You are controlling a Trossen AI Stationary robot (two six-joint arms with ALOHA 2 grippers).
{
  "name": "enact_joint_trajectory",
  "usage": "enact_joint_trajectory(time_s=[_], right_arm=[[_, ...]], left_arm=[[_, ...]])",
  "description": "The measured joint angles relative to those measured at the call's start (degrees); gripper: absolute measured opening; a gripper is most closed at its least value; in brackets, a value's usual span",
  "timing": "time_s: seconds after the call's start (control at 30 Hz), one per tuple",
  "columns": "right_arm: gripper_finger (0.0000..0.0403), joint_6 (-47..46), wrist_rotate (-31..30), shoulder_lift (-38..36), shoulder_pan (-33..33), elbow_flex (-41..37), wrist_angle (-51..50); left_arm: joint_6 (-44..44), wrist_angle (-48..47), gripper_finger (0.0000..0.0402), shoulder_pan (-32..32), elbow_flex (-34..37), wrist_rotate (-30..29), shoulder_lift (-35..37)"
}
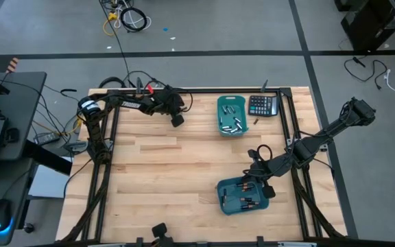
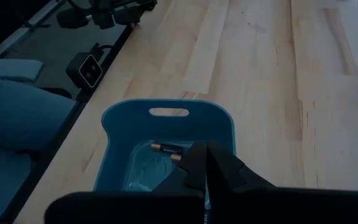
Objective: Sort batteries
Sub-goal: Put the black battery into the blue bin
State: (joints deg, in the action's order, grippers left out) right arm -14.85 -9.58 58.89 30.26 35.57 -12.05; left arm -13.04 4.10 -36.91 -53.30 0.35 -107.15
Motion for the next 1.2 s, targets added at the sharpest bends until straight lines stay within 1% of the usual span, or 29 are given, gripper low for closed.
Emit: enact_joint_trajectory(time_s=[0.1, 0.6, 0.9, 0.97, 1.1, 1.13, 1.2], right_arm=[[0.0001, 0.0, 0.0, 0.0, 0.0, 0.0, 0.0], [0.0001, 0.5, 0.0, 0.0, 0.0, 0.0, 0.0], [0.0001, 0.9, 0.0, 0.0, 0.0, 0.0, 0.0], [0.0, 0.9, 0.0, 0.0, 0.0, 0.0, 0.0], [0.0002, 0.9, 0.0, 0.0, 0.0, 0.0, 0.0], [0.0001, 0.9, 0.0, 0.0, 0.0, 0.0, 0.0], [0.0, 1.2, -0.3, 0.0, -0.1, 0.0, 0.1]], left_arm=[[0.2, 0.1, 0.0012, 0.0, 0.0, -0.2, 0.0], [1.2, -0.4, 0.0012, 1.1, -0.6, -0.6, 0.8], [1.3, 0.0, 0.0001, 1.8, -0.8, -0.5, 0.9], [1.0, -0.1, 0.0001, 2.1, -0.8, -0.4, 0.9], [-2.9, 0.3, 0.0002, 2.6, -1.5, 0.3, 1.4], [-4.3, 1.8, 0.0002, 2.7, -2.1, -0.5, 1.5], [-4.8, 5.4, 0.0002, 2.7, -3.5, -5.7, 1.6]])
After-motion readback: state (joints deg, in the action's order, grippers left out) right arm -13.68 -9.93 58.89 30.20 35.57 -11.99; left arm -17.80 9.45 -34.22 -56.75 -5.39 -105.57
